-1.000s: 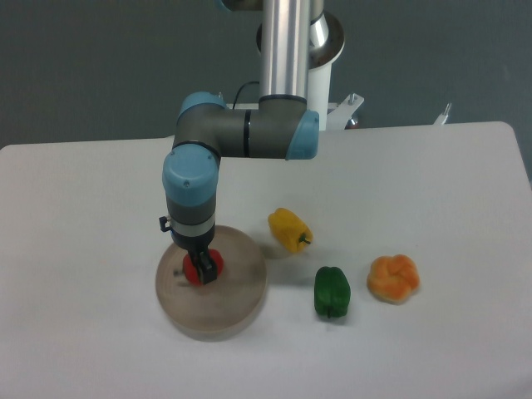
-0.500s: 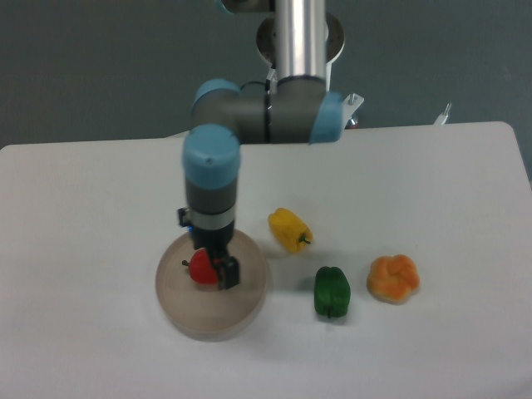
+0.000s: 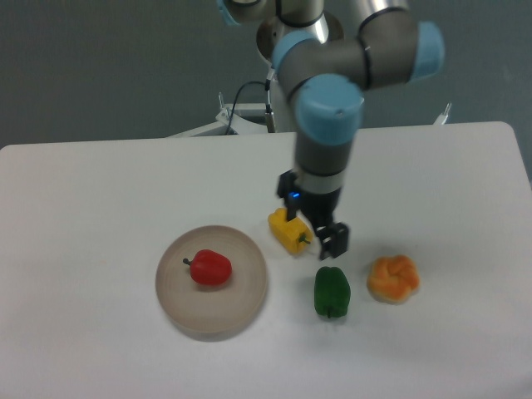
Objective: Place the red pepper on the plate
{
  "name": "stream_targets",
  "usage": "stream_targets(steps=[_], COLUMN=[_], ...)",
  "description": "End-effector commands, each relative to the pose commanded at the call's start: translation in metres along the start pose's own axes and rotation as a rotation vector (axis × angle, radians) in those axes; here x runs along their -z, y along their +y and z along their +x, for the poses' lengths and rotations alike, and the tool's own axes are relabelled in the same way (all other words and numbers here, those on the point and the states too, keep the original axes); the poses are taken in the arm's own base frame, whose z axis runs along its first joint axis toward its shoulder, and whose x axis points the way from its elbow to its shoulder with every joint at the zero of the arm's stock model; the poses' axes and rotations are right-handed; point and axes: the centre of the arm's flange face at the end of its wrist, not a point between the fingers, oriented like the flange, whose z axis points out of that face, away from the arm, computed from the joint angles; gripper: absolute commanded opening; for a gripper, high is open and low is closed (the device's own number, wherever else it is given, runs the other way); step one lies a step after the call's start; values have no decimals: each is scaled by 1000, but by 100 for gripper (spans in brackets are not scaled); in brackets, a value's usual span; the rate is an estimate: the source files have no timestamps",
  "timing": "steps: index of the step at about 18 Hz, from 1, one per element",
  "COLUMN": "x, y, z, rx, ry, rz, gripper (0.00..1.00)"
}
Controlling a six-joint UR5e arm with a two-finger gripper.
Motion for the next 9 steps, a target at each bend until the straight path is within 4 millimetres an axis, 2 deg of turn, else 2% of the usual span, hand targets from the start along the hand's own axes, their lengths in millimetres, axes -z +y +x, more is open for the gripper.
stream_targets(steps=[1, 3, 5, 6, 9], x=[-1, -2, -13, -22, -26], y=[14, 28, 38, 40, 37], z=[-4, -7, -9, -11, -13], rx=[-21, -32, -33, -35, -41], ry=[12, 14, 18, 23, 28], rz=[-10, -42, -124, -147, -148], gripper=[100, 100, 100, 100, 100])
